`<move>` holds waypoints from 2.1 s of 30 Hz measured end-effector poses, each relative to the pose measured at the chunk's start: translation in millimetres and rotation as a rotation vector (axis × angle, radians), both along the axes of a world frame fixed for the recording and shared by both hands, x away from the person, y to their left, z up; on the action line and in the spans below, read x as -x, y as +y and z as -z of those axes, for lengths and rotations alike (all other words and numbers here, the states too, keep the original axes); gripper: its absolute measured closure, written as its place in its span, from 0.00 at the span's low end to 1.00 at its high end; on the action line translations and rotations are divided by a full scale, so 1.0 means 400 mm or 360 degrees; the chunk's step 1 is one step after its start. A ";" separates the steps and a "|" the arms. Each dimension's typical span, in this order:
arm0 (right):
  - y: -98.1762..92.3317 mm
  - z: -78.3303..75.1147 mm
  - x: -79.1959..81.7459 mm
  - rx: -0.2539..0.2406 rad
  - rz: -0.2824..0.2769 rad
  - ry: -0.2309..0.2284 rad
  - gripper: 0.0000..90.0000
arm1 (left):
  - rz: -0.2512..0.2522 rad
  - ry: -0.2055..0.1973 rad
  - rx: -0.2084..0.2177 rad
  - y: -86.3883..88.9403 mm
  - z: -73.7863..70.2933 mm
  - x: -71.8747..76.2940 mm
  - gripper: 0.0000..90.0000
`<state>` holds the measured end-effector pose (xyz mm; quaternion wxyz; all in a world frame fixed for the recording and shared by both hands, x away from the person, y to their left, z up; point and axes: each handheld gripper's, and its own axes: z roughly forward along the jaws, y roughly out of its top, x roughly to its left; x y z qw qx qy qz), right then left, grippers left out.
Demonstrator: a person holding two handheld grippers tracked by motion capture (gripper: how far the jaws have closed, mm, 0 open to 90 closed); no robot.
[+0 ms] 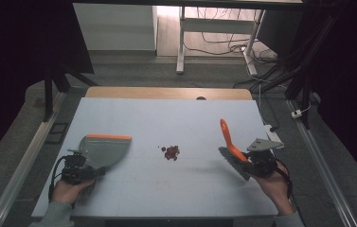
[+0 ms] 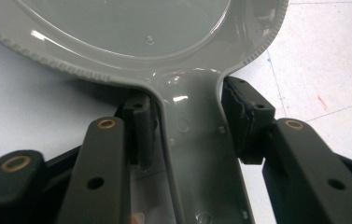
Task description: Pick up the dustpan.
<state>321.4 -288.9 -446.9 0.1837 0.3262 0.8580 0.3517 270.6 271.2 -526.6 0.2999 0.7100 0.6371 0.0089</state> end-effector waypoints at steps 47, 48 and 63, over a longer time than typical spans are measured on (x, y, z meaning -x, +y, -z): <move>0.043 -0.030 -0.046 -0.0175 0.0104 -0.0006 0.79 | 0.0234 -0.0453 0.0115 0.061 -0.043 0.008 0.69; 0.042 -0.029 -0.046 -0.0166 0.0089 0.0005 0.79 | 0.0243 -0.0470 0.0118 0.060 -0.046 0.009 0.69; 0.047 -0.033 -0.037 -0.0142 0.0035 -0.0028 0.79 | 0.0468 -0.0553 0.0108 0.026 -0.082 0.022 0.69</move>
